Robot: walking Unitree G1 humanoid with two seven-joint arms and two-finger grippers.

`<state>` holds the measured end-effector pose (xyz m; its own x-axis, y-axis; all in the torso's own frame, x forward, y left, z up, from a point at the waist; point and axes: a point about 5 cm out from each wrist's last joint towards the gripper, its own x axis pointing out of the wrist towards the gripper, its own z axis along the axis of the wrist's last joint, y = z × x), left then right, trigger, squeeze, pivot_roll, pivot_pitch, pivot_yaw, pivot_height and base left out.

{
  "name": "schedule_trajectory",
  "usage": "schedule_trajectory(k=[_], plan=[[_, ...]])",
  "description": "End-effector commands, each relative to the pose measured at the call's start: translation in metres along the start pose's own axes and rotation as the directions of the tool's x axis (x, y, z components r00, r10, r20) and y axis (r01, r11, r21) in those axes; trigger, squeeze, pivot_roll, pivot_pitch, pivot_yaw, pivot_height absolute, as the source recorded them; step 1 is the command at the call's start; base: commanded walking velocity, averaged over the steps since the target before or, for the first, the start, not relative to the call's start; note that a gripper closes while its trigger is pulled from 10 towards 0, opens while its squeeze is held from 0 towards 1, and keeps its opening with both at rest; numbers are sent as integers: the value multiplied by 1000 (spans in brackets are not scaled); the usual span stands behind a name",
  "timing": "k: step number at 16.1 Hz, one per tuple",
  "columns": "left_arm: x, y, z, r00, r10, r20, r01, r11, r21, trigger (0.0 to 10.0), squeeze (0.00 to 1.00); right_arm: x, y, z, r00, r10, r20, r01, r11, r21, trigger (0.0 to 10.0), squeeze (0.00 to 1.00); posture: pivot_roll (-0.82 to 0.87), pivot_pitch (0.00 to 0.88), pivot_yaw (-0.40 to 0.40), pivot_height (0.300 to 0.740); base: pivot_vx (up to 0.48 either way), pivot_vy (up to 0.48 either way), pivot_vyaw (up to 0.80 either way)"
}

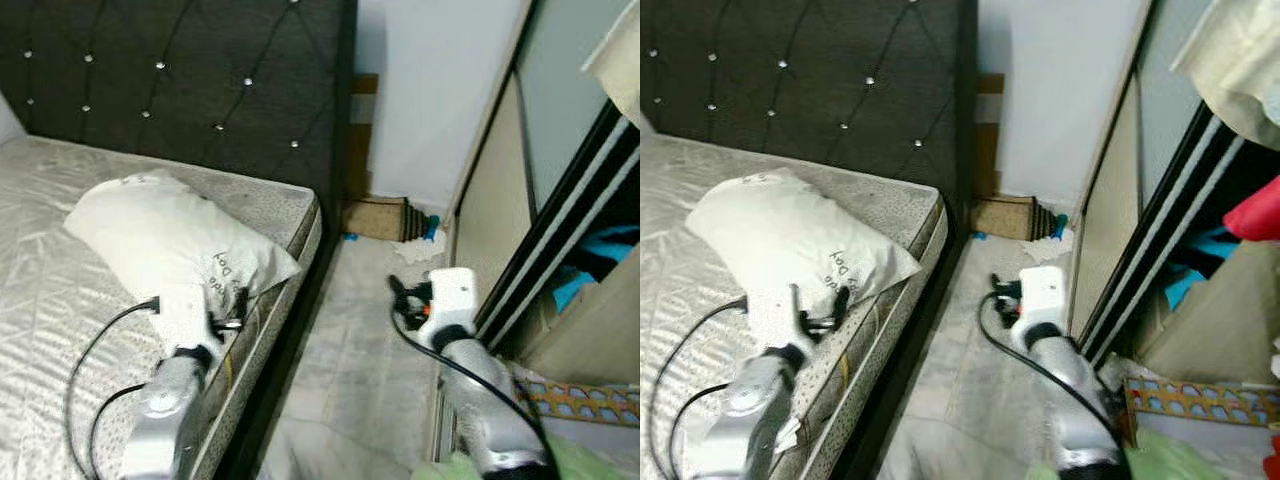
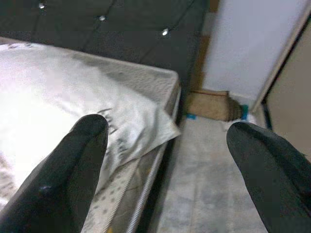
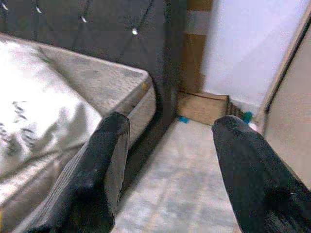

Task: Clean up the room

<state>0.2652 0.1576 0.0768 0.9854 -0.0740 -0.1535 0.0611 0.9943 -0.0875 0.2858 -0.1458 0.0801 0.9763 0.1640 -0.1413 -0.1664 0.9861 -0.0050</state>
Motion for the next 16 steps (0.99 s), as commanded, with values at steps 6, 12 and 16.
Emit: schedule_trajectory(k=[6, 12, 16], plan=[[-1, 3, 0, 999, 44, 14, -44, 999, -2, 10000, 0, -1, 6, 4, 1000, 19, 18, -19, 1000, -4, 10000, 0, -158, 0, 9, 740, 0, 0, 788], [-2, 3, -2, 999, 41, 9, -41, 999, 8, 10000, 0, -2, 8, 3, 999, 33, 15, -33, 999, -10, 10000, 0, -156, 0, 4, 740, 0, 0, 786], [-2, 4, -2, 997, 70, 14, -70, 998, -5, 10000, 0, -2, 10, 4, 998, 56, 17, -55, 998, -19, 10000, 0, -154, 0, 2, 740, 0, 0, 788]])
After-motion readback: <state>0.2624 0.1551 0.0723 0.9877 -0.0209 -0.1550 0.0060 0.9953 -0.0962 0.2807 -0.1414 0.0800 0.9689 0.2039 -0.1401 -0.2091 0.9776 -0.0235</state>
